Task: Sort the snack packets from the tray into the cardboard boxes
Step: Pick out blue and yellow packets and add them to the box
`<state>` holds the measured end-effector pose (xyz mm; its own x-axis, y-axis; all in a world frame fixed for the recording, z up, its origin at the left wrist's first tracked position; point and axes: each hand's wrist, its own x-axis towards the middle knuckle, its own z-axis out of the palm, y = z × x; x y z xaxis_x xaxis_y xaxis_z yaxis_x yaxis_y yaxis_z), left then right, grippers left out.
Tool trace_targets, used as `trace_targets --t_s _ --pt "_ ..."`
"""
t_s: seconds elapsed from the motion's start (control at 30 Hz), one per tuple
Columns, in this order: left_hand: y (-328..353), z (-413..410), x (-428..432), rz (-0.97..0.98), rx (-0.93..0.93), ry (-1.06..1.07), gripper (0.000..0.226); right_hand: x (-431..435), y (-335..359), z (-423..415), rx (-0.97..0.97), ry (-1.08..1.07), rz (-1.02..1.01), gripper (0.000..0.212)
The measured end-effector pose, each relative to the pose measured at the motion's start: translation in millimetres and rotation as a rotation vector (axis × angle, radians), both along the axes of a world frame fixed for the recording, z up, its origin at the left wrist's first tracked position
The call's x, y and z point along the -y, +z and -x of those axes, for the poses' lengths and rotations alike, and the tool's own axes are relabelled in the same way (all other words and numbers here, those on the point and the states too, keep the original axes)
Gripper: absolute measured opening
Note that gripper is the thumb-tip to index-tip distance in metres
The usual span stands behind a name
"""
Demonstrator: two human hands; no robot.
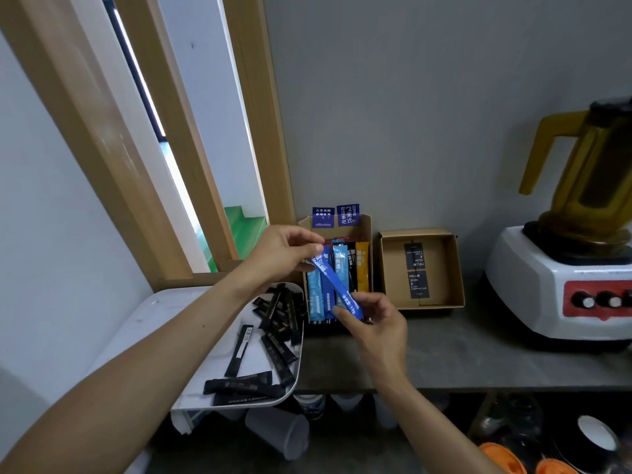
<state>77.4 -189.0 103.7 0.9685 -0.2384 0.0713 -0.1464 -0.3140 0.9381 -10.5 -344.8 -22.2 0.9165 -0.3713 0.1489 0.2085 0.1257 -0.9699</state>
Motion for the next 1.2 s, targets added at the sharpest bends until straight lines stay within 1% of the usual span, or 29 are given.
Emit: trace_targets --t_s 0.07,0.13,0.23,0.37,0.43,0.57,0.7,0.87,1.03,1.1,1.2 --pt "2 -3 -3 0.018 0.039 -0.036 0.013 0 -2 -2 -0.006 0.073 -0.097 0.037" --pt "4 -7 -6 0.016 0.040 -0.083 0.017 2 -4 -3 -0.016 0.113 -0.141 0.029" --pt "5 -11 -6 -0.030 0.056 -0.137 0.015 5 -7 -6 -0.039 0.117 -0.095 0.020" --pt "4 -18 1 -0.058 0.096 -0.148 0.014 6 -8 -10 -0.028 0.121 -0.059 0.017" --pt "4 -21 3 -0.099 0.137 -0.134 0.013 8 -7 -11 -0.032 0.139 -0.011 0.020" --pt "6 -28 10 -0.312 0.284 -0.121 0.014 7 -7 -16 -0.066 0.113 0.261 0.031" --pt "3 -37 22 -0.541 0.374 -0.154 0.015 -1 -8 -27 -0.081 -0.023 0.616 0.029" --pt "-5 -47 28 -0.751 0.468 -0.185 0.021 7 -15 -30 -0.058 -0.018 0.830 0.026" --pt "-9 -47 33 -0.960 0.654 -0.111 0.014 16 -22 -27 0.007 0.022 1.034 0.023" --pt "-10 -47 34 -0.999 0.702 -0.072 0.012 14 -22 -27 0.046 0.084 1.159 0.025" --pt "-13 -46 35 -1.018 0.740 -0.021 0.020 11 -19 -30 0.098 0.148 1.277 0.026"
